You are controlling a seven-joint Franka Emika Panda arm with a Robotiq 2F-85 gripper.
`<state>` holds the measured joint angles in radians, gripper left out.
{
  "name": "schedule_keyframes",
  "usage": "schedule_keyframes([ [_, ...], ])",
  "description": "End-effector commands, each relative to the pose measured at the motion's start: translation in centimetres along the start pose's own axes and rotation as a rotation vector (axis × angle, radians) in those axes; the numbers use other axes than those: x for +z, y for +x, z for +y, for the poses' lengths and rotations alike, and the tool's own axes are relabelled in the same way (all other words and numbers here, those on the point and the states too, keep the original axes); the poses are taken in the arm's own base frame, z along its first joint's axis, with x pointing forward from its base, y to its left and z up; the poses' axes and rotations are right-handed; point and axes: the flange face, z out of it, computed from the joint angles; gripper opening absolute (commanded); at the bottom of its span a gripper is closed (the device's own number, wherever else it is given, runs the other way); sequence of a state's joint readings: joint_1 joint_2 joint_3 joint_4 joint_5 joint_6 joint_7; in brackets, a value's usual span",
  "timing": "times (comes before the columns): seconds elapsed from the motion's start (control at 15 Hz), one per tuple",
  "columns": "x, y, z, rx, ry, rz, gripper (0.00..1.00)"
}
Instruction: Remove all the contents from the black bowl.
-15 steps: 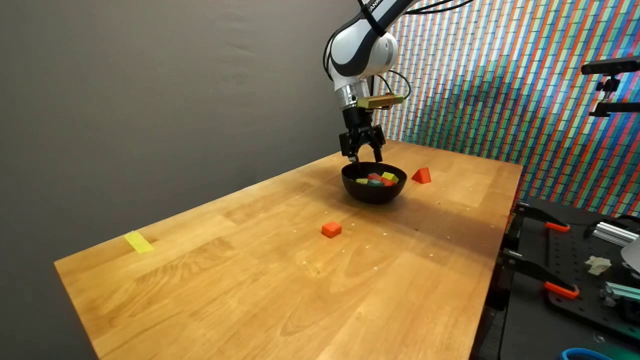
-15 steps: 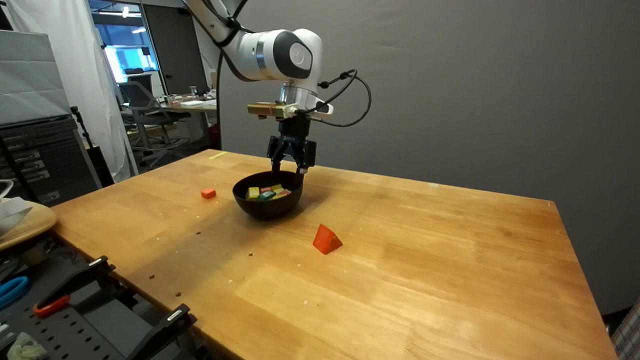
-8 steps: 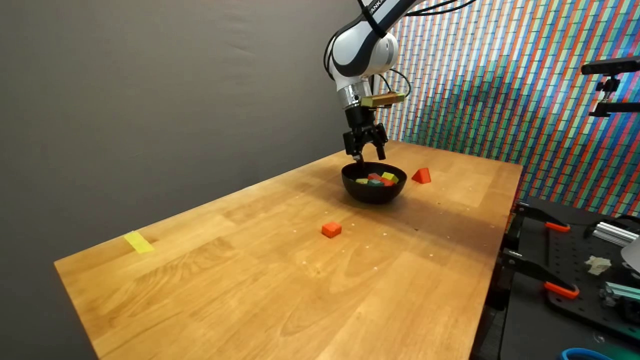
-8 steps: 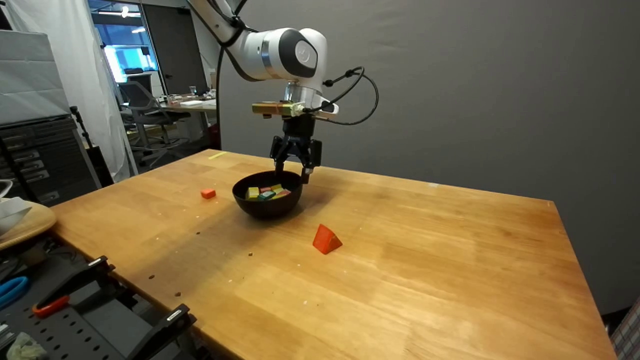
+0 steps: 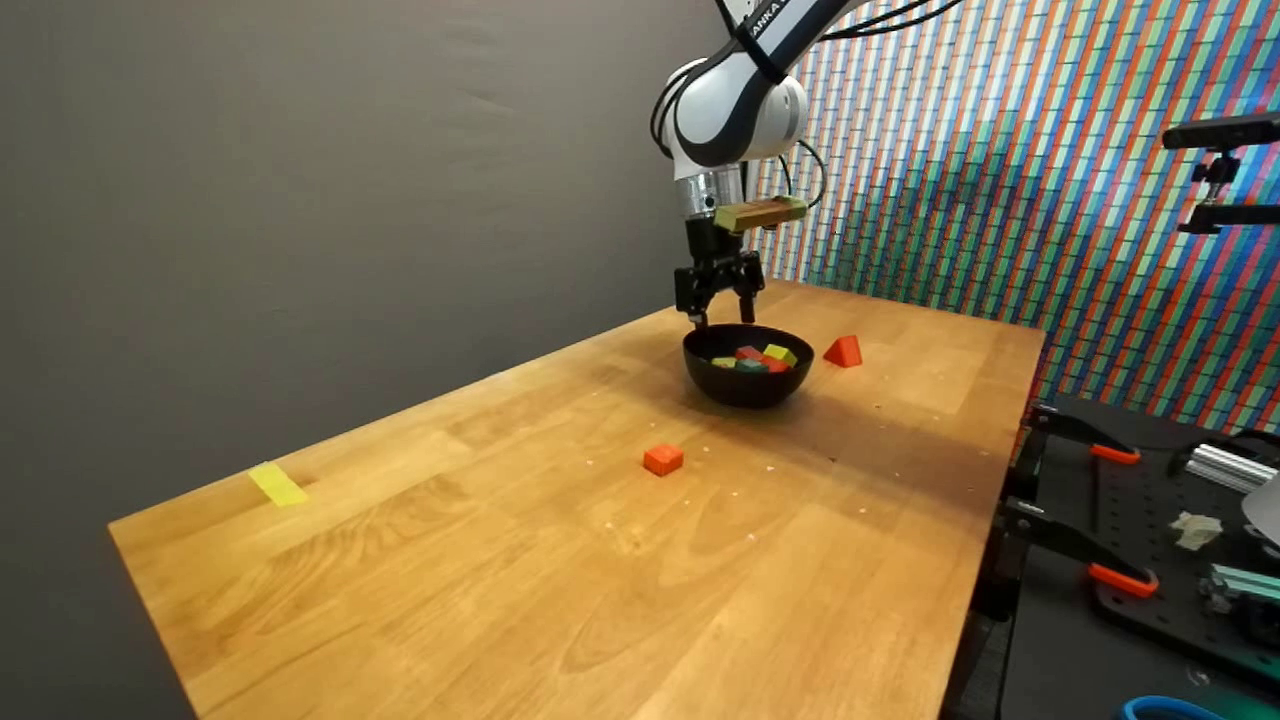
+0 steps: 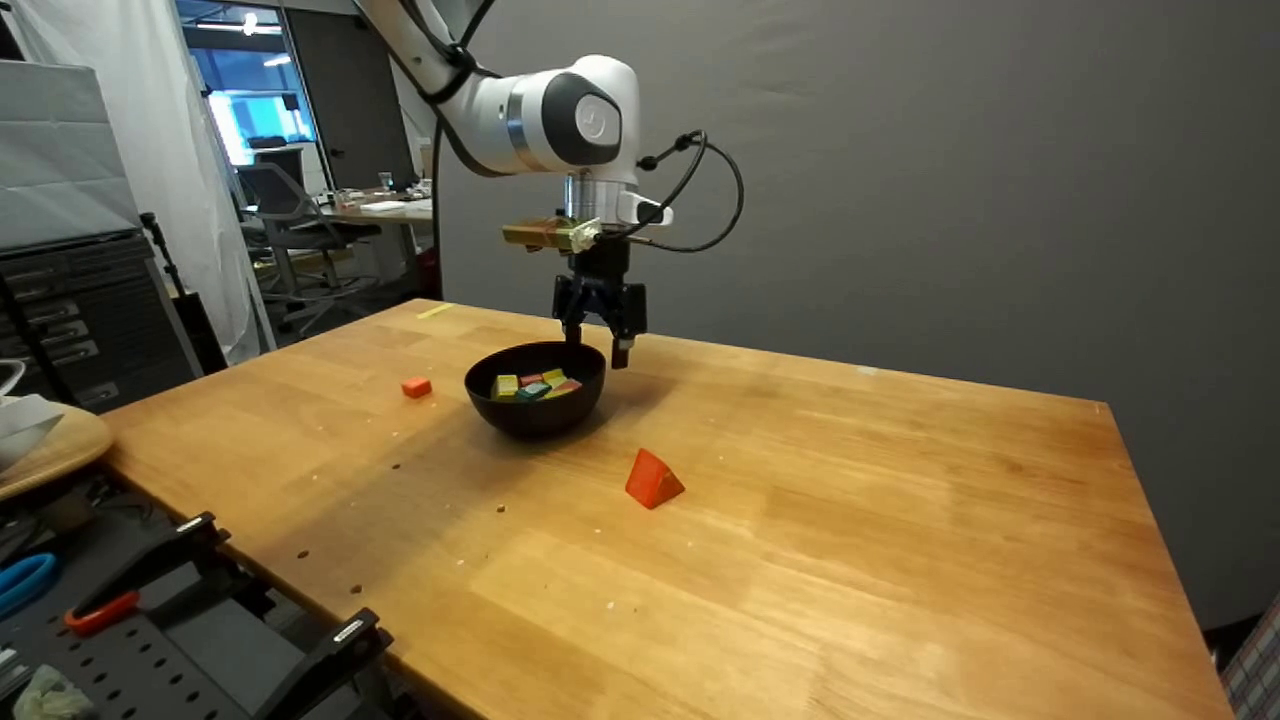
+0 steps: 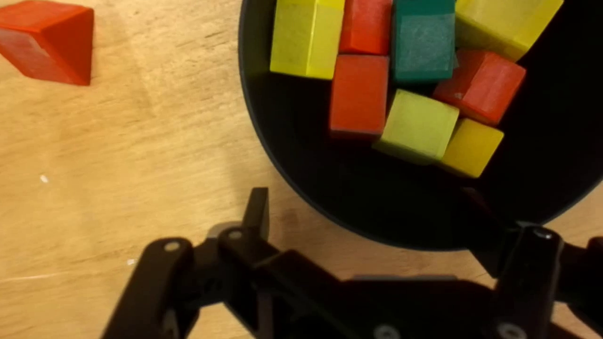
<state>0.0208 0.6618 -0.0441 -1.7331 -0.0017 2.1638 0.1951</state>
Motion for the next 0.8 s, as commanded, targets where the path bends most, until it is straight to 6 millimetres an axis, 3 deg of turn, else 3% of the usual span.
schedule_keyframes([
  [0.0, -2.2, -2.9, 1.3, 0.041, 0.073, 0.068, 1.00],
  [0.2, -4.6, -5.2, 2.2, 0.053, 0.075, 0.145, 1.00],
  [0.4, -5.2, -7.3, 1.9, -0.042, 0.041, 0.036, 1.00],
  [0.47, -4.4, -5.2, 1.8, 0.012, 0.053, 0.076, 1.00],
  [0.73, -4.8, -6.7, 1.6, -0.093, 0.072, 0.053, 1.00],
])
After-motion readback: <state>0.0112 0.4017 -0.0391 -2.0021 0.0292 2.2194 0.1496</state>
